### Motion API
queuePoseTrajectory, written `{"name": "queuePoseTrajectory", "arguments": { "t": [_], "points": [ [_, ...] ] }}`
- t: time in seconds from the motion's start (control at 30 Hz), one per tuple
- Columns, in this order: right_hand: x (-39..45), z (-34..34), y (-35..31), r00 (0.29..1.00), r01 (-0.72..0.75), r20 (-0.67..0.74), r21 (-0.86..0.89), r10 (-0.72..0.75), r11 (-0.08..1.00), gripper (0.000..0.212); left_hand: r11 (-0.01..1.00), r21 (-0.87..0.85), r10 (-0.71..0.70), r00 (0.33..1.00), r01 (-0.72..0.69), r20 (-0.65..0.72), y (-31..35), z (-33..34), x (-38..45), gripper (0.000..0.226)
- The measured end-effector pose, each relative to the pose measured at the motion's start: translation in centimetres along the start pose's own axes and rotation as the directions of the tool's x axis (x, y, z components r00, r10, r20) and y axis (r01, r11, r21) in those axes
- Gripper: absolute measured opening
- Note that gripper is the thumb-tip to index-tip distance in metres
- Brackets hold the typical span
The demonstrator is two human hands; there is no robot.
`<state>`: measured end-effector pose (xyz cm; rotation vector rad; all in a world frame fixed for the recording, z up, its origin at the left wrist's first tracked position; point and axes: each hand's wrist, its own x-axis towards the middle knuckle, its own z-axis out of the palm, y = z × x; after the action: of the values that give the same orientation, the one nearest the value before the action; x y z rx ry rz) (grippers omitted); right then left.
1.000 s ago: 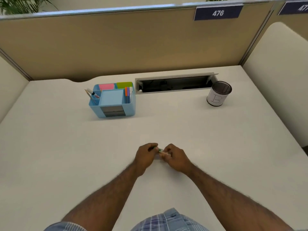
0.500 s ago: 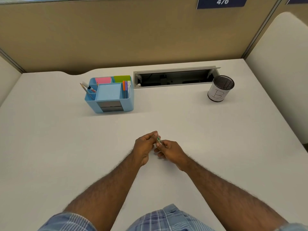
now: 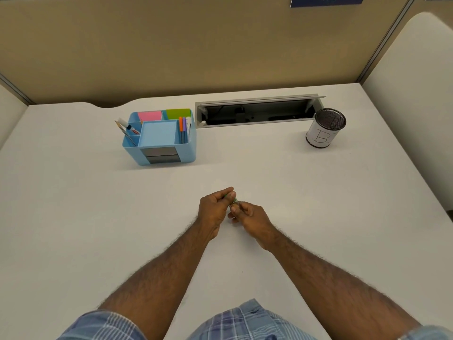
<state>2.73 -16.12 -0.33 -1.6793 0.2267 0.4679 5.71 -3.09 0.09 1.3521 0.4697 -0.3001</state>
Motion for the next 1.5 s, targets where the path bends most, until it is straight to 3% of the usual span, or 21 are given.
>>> {"name": "queuePoseTrajectory", "arguments": {
  "t": [0.1, 0.27, 0.5, 0.6, 0.67, 0.8, 0.9, 1.07, 1.2, 1.33, 1.5],
  "points": [
    [0.1, -0.2, 0.0, 1.0, 0.002, -0.019, -0.047, -0.003, 0.999, 0.021, 1.0, 0.007, 0.007, 0.999, -0.007, -0.039, -0.2, 0.4, 0.1, 0.022],
    [0.1, -0.6, 0.1, 0.999, 0.014, -0.031, -0.088, -0.017, 0.996, 0.018, 0.983, 0.167, 0.074, 0.997, -0.069, -0.019, -0.2, 0.3, 0.3, 0.025],
    [0.0, -0.8, 0.1, 1.0, -0.011, -0.02, -0.057, 0.01, 0.998, 0.018, 0.971, -0.176, -0.167, 0.986, 0.161, -0.019, -0.1, 0.7, 0.7, 0.027],
    [-0.1, -0.7, 0.0, 0.999, -0.006, -0.048, -0.109, 0.001, 0.994, 0.019, 0.996, 0.081, -0.032, 0.994, 0.04, -0.105, 0.2, 0.6, 1.1, 0.025],
    [-0.2, -0.8, 0.0, 0.999, 0.001, -0.048, -0.121, -0.007, 0.993, 0.018, 0.991, 0.137, 0.006, 0.995, 0.008, -0.098, 1.0, 0.5, 1.5, 0.029],
    [-0.4, -0.8, 0.1, 1.0, 0.015, 0.002, -0.03, -0.015, 0.999, 0.018, 0.985, -0.098, -0.144, 0.988, 0.139, -0.049, 2.3, 0.3, 1.9, 0.031],
    [-0.3, -0.8, 0.2, 1.0, 0.016, 0.007, 0.038, -0.016, 0.999, 0.024, 0.954, -0.178, -0.256, 0.965, 0.242, -0.062, 2.5, 0.7, 2.2, 0.023],
    [0.8, -2.5, -0.3, 0.988, 0.074, -0.141, 0.105, -0.059, 0.992, 0.036, 0.913, -0.241, -0.353, 0.934, 0.33, -0.059, 3.2, 1.1, 3.1, 0.014],
    [3.2, -5.9, -2.9, 0.916, 0.225, -0.373, 0.179, -0.145, 0.958, 0.04, 0.909, -0.252, -0.355, 0.933, 0.331, -0.053, 3.8, 1.1, 3.8, 0.015],
    [5.7, -11.2, -7.0, 0.796, 0.36, -0.575, 0.199, -0.189, 0.911, 0.05, 0.911, -0.253, -0.35, 0.935, 0.326, -0.056, 4.3, 1.3, 4.6, 0.015],
    [7.9, -17.8, -10.9, 0.612, 0.417, -0.745, 0.019, -0.265, 0.909, 0.059, 0.917, -0.196, -0.363, 0.93, 0.347, -0.054, 4.3, 1.2, 5.0, 0.016]
  ]
}}
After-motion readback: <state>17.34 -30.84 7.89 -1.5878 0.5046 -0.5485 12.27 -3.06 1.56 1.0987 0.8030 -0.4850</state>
